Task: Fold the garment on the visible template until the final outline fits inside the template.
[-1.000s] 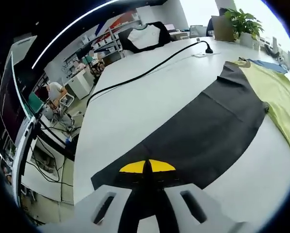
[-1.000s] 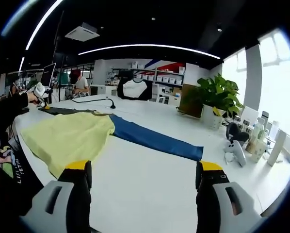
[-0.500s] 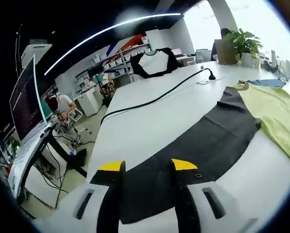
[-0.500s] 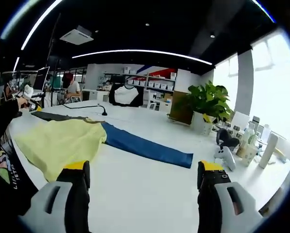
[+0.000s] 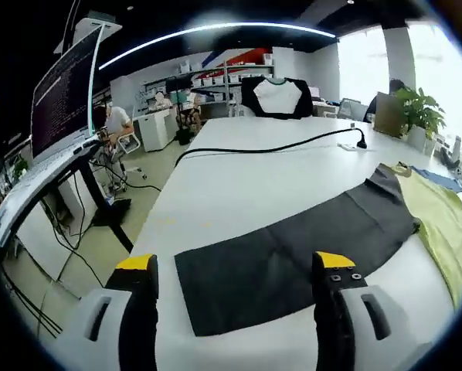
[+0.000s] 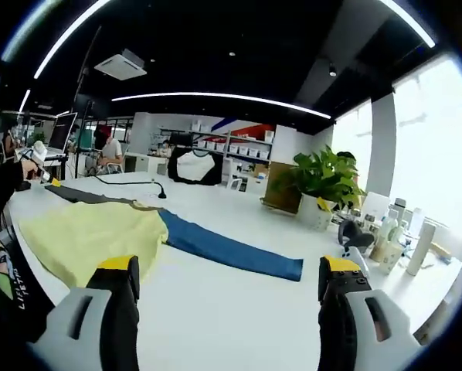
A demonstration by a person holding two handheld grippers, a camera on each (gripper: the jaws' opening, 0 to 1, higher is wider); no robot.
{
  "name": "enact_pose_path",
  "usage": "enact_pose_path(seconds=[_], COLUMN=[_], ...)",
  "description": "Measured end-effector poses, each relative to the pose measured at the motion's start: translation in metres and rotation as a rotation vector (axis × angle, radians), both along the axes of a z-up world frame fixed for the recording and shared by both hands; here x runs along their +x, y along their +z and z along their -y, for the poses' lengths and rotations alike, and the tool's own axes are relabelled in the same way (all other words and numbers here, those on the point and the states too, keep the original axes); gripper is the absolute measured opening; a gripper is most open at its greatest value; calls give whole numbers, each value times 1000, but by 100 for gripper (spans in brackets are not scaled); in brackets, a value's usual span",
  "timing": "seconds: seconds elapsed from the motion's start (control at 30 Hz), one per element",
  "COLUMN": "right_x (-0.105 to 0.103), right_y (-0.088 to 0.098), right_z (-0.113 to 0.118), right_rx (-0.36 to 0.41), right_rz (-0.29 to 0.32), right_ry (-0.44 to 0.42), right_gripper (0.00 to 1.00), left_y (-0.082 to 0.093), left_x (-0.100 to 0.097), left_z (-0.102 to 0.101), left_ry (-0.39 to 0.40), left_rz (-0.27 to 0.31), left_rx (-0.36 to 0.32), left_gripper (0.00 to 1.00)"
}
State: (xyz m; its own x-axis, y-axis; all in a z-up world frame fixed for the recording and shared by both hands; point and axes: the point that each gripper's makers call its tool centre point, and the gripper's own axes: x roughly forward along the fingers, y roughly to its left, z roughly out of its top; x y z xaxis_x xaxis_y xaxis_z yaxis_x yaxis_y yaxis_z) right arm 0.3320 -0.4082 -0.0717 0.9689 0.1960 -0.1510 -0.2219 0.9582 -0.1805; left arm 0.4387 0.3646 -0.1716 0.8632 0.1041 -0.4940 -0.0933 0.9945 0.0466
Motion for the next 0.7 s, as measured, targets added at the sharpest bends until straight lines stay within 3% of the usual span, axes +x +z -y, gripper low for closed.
enact_pose_path(seconds=[0.2, 0.53, 0.57, 0.7], right_x=[-13, -19, -19, -22], right_y=[-3, 2, 2, 8], right_z=[-8, -13, -10, -6], right_rx=[10, 7, 15, -18], right_rz=[-6, 1, -10, 12], right_ry=[4, -13, -43, -76], right_gripper=[99, 99, 99, 99], left_y=[-5, -15, -19, -19], left_x=[1, 2, 3, 5], left_z=[4, 6, 5, 7], left_ry=[5, 29, 24, 23], left_rz=[34, 39, 11, 23], left_rx=[-49, -61, -65, -63], left_gripper=[74, 72, 71, 66])
